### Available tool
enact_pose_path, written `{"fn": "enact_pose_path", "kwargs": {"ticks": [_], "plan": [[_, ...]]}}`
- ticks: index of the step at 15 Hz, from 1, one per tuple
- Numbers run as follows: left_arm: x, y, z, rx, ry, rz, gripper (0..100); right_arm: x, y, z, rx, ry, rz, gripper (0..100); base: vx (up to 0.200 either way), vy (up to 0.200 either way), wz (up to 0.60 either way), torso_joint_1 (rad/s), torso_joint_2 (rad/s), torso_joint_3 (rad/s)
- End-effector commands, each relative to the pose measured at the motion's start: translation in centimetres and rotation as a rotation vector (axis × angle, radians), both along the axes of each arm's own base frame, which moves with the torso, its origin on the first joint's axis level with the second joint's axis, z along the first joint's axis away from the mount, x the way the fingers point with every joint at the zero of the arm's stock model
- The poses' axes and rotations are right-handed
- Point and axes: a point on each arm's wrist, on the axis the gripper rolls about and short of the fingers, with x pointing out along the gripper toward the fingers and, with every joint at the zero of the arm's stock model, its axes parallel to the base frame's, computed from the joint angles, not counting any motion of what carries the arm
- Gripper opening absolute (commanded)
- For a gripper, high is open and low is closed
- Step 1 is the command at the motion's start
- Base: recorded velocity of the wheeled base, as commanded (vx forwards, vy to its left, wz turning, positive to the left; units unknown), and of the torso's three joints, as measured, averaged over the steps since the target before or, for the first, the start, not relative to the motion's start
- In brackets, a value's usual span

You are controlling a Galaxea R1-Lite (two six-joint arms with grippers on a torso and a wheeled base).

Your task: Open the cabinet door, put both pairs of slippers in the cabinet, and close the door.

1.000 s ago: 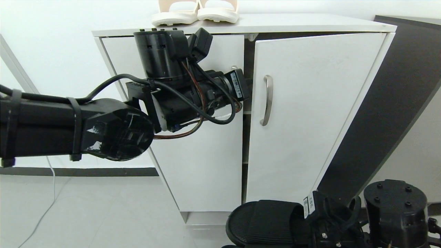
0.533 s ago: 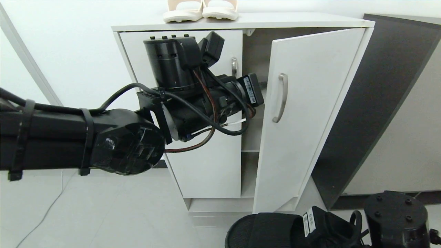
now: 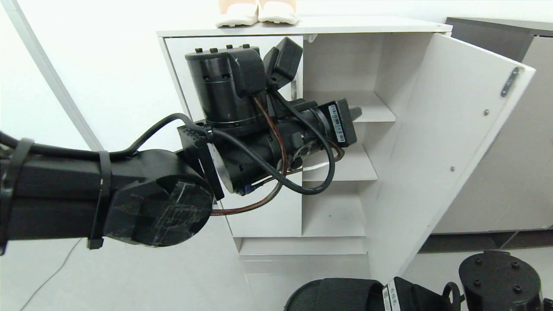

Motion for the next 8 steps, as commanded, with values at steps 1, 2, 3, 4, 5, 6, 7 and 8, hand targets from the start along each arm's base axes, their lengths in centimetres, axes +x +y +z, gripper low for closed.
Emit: {"fn": "enact_pose_path", "kwargs": {"ticks": [1, 2, 3, 4, 5, 6, 7, 8], "plan": [[0.6, 1.0, 0.2, -0.003, -0.003, 0.032, 0, 0.4, 0.2, 0.3, 0.011, -0.005, -0.013, 0, 0.000, 0.000, 0.00, 0.000, 0.00, 0.000], [0.7, 1.9, 0.3, -0.004, -0.003, 0.068, 0, 1.1, 0.3, 0.6, 0.021, -0.013, -0.041, 0, 0.000, 0.000, 0.00, 0.000, 0.00, 0.000], [0.5, 3.6, 0.5, 0.008, -0.013, 0.147, 0, 2.7, 0.1, 0.9, 0.037, -0.007, -0.113, 0, 0.000, 0.000, 0.00, 0.000, 0.00, 0.000], [0.1, 5.0, 0.8, 0.018, -0.024, 0.204, 0, 3.5, 0.0, 1.4, 0.053, -0.002, -0.164, 0, 0.000, 0.000, 0.00, 0.000, 0.00, 0.000], [-1.0, 8.1, 1.3, 0.031, -0.044, 0.309, 0, 4.7, -0.1, 2.0, 0.076, 0.016, -0.315, 0, 0.000, 0.000, 0.00, 0.000, 0.00, 0.000], [-2.4, 11.1, 1.6, 0.040, -0.053, 0.385, 0, 5.5, 0.3, 2.4, 0.087, 0.013, -0.448, 0, 0.000, 0.000, 0.00, 0.000, 0.00, 0.000], [-4.0, 13.7, 1.5, 0.067, -0.043, 0.473, 0, 6.3, 0.7, 2.4, 0.085, 0.001, -0.556, 0, 0.000, 0.000, 0.00, 0.000, 0.00, 0.000], [-6.2, 16.3, 1.1, 0.108, -0.024, 0.575, 0, 6.9, 1.1, 2.4, 0.076, -0.023, -0.640, 0, 0.000, 0.000, 0.00, 0.000, 0.00, 0.000]]}}
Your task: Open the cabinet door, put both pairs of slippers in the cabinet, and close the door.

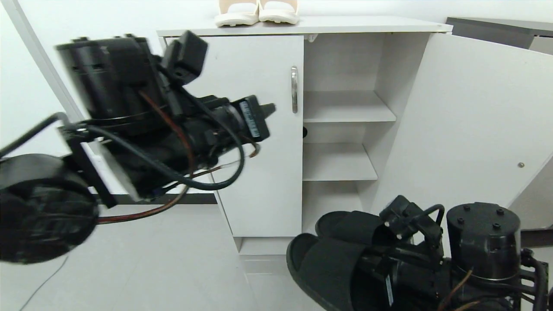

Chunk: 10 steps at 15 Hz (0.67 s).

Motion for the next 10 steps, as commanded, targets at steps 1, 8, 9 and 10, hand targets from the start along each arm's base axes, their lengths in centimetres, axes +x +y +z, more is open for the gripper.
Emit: {"fn": "enact_pose_path", "kwargs": {"ticks": [1, 8, 9, 10], "plan": [[-7.3, 9.1, -0.2, 0.083, 0.006, 0.318, 0, 2.1, 1.4, -0.3, -0.015, -0.016, -0.137, 0, 0.000, 0.000, 0.00, 0.000, 0.00, 0.000], [-21.6, 17.9, -7.9, 0.195, 0.001, 1.045, 0, 6.1, 3.7, -1.0, -0.035, -0.073, -0.503, 0, 0.000, 0.000, 0.00, 0.000, 0.00, 0.000], [-23.6, 17.8, -11.0, 0.220, 0.012, 1.061, 0, 6.0, 3.7, -1.1, -0.037, -0.073, -0.501, 0, 0.000, 0.000, 0.00, 0.000, 0.00, 0.000], [-24.4, 17.7, -12.6, 0.231, 0.006, 1.051, 0, 6.0, 3.7, -1.1, -0.039, -0.073, -0.502, 0, 0.000, 0.000, 0.00, 0.000, 0.00, 0.000]]}}
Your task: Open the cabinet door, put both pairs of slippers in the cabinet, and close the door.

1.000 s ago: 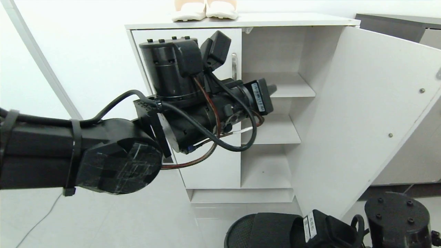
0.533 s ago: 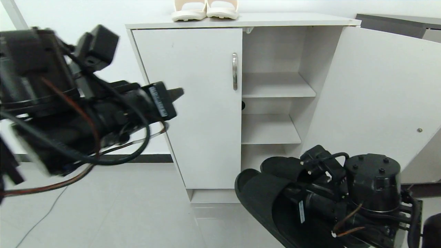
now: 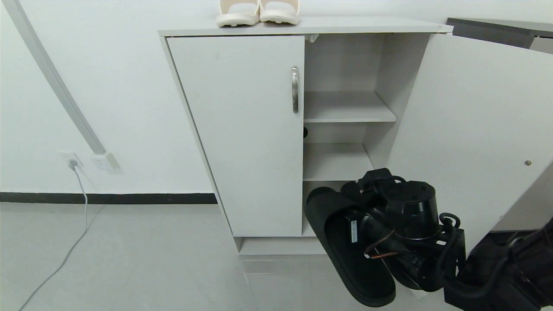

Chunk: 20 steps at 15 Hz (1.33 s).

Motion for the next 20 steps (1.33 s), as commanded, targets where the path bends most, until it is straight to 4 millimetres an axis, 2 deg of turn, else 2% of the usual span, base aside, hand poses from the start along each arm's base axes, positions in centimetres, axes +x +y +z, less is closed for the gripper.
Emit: {"fn": "enact_pose_path", "kwargs": {"ticks": [1, 2, 3, 5, 6, 8, 10, 12, 14, 18, 20], "plan": [[-5.9, 0.1, -8.8, 0.041, -0.040, 0.121, 0, 0.0, 0.2, -0.3, -0.008, 0.007, 0.003, 0, 0.000, 0.000, 0.00, 0.000, 0.00, 0.000], [-5.9, 0.0, -10.7, 0.057, -0.016, 0.113, 0, 0.0, 0.2, -0.3, -0.006, 0.005, 0.005, 0, 0.000, 0.000, 0.00, 0.000, 0.00, 0.000], [-5.4, 0.1, -11.4, 0.048, -0.026, 0.102, 0, -0.1, 0.2, -0.3, -0.006, 0.005, 0.005, 0, 0.000, 0.000, 0.00, 0.000, 0.00, 0.000], [-5.6, -0.2, -13.3, 0.084, -0.043, -0.154, 0, -0.1, 0.2, -0.4, -0.010, 0.008, 0.007, 0, 0.000, 0.000, 0.00, 0.000, 0.00, 0.000], [-5.5, -0.3, -13.8, 0.078, 0.013, -0.202, 0, -0.2, 0.2, -0.4, -0.012, 0.010, 0.008, 0, 0.000, 0.000, 0.00, 0.000, 0.00, 0.000], [-5.5, -0.4, -14.1, 0.042, 0.024, -0.231, 0, -0.3, 0.2, -0.5, -0.014, 0.011, 0.011, 0, 0.000, 0.000, 0.00, 0.000, 0.00, 0.000], [-5.5, -0.6, -14.1, 0.032, 0.031, -0.344, 0, -0.3, 0.3, -0.5, -0.014, 0.011, 0.015, 0, 0.000, 0.000, 0.00, 0.000, 0.00, 0.000], [-5.5, -0.6, -14.1, 0.031, 0.032, -0.345, 0, -0.2, 0.6, -0.6, -0.006, 0.004, 0.017, 0, 0.000, 0.000, 0.00, 0.000, 0.00, 0.000], [-5.5, -0.6, -14.1, 0.011, 0.027, -0.338, 0, 0.7, 1.6, -0.3, 0.035, -0.045, 0.004, 0, 0.000, 0.000, 0.00, 0.000, 0.00, 0.000], [-5.5, -0.6, -14.1, 0.011, 0.027, -0.338, 0, 2.9, 3.2, -0.8, 0.030, -0.094, -0.159, 0, 0.000, 0.000, 0.00, 0.000, 0.00, 0.000], [-5.5, -0.6, -14.1, 0.011, 0.027, -0.338, 0, 3.1, 3.3, -0.9, 0.030, -0.100, -0.175, 0, 0.000, -0.100, 0.00, 0.001, 0.00, 0.001]]}}
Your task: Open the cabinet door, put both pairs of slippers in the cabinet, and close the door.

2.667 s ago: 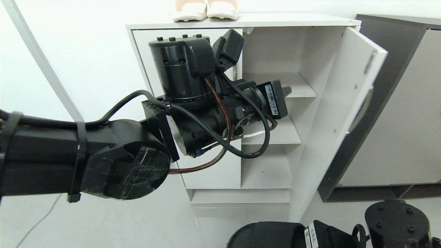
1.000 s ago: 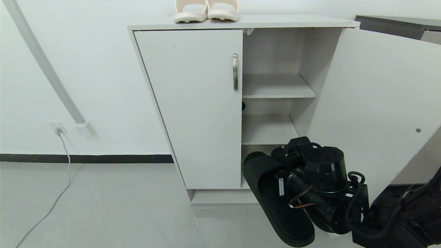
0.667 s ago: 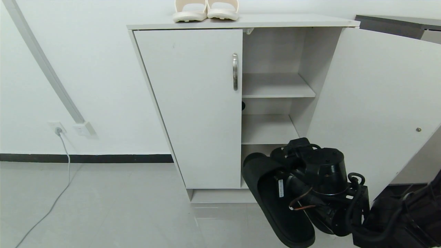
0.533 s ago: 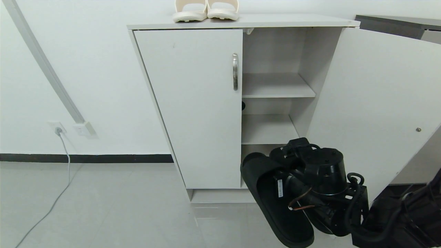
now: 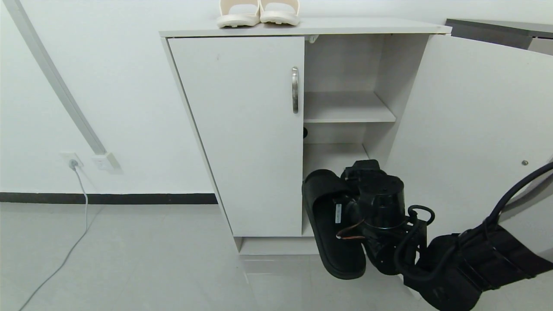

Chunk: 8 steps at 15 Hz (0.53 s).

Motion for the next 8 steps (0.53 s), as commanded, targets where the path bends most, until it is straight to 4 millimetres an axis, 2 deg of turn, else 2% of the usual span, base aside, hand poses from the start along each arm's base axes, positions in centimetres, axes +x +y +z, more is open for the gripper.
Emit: {"fn": "enact_pose_path", "kwargs": {"ticks": [1, 5, 8], "plan": [[0.0, 0.0, 0.0, 0.000, 0.003, 0.000, 0, 0.4, 0.3, -0.7, -0.009, 0.010, -0.002, 0, 0.000, -0.200, 0.00, -0.002, 0.00, 0.007], [0.0, 0.0, 0.0, 0.000, 0.003, 0.000, 0, 0.4, 0.3, -1.2, -0.020, 0.020, -0.004, 0, 0.000, -0.200, 0.00, 0.002, 0.00, 0.002], [0.0, 0.0, 0.0, 0.000, 0.003, 0.000, 0, 0.6, 0.6, -2.2, -0.031, 0.040, -0.002, 0, 0.000, 0.000, 0.00, 0.000, 0.00, 0.000]]}}
